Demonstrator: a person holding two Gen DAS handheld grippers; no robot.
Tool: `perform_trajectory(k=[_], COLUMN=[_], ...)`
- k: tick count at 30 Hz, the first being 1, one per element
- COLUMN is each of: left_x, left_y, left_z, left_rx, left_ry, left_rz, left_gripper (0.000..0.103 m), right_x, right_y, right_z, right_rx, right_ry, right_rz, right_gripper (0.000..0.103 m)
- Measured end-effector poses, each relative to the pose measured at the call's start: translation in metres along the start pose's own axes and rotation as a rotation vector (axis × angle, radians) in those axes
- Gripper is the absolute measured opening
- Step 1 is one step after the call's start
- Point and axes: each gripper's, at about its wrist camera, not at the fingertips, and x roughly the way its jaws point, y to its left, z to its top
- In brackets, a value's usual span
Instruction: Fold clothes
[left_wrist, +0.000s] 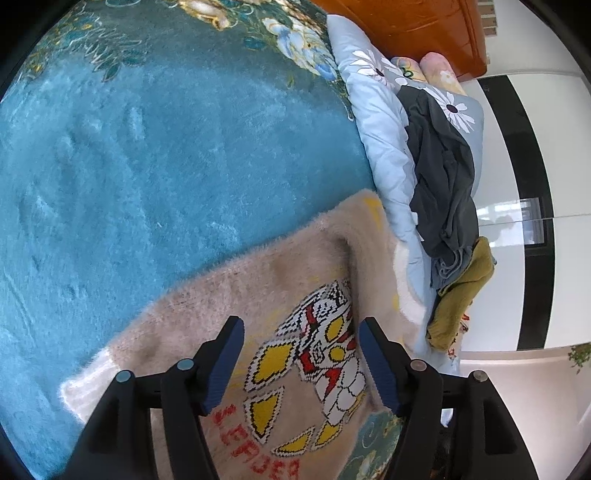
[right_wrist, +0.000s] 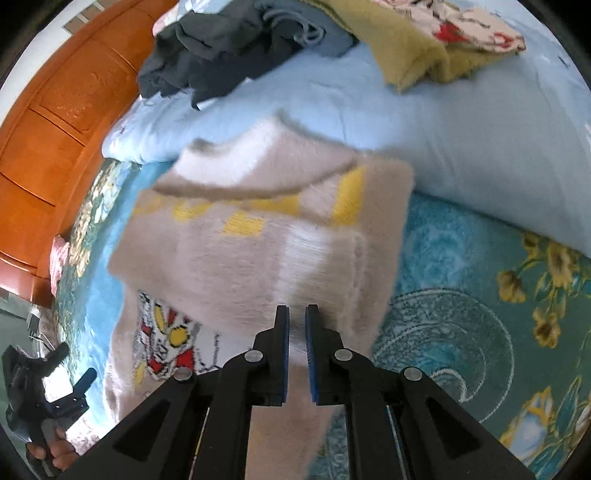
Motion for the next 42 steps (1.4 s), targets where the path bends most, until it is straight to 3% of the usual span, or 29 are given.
perform_trajectory(k=[5,6,9,12,15,19,25,31,35,37,38,39,42], left_x=[-0.006,-0.007,-0.010,-0.010,0.001,0.021,0.039,0.039,0.045,0.049,0.050,0.050,0.048], left_y=[0.003,0.004,0.003,0.004,0.013,0.026,0.045,0.044,0.036,0.029,0.026,0.024,0.024], left_z=[0.005,0.008,0.024,0.039,0.051,0.053,0.041,0.033,0.024,0.016,0.011,0.007,0.006], left_rx=[-0.003,-0.002,0.057,0.119,0.155,0.193,0.220,0.263,0.358,0.460,0.519,0.565,0.590], left_ry=[0.038,0.056,0.129,0.216,0.322,0.399,0.442,0.491,0.557,0.604,0.626,0.645,0.667], left_rz=[-0.014,-0.017,0.047,0.147,0.240,0.333,0.330,0.273,0.314,0.363,0.392,0.418,0.440], left_gripper=[0.071,0.071,0.074,0.074,0.074,0.074,0.075,0.077,0.076,0.072,0.067,0.064,0.035], right_x=[-0.016,-0.021,-0.032,-0.041,-0.036,-0.027,-0.009,0.001,0.007,0.009,0.008,0.008,0.001], right_y=[0.005,0.005,-0.001,-0.016,-0.029,-0.040,-0.039,-0.029,-0.015,-0.007,-0.003,0.000,0.007], right_z=[-0.005,-0.009,-0.026,-0.054,-0.086,-0.125,-0.146,-0.150,-0.156,-0.160,-0.159,-0.159,-0.153], right_rx=[-0.025,-0.027,-0.019,0.010,0.069,0.142,0.211,0.225,0.193,0.171,0.163,0.155,0.127], right_ry=[-0.004,-0.005,0.004,0.020,0.093,0.162,0.238,0.286,0.329,0.354,0.354,0.354,0.338], right_rz=[0.047,0.062,0.110,0.145,0.220,0.300,0.374,0.413,0.447,0.455,0.458,0.461,0.477], right_gripper=[0.009,0.016,0.035,0.036,0.038,0.041,0.041,0.042,0.042,0.041,0.036,0.023,0.012])
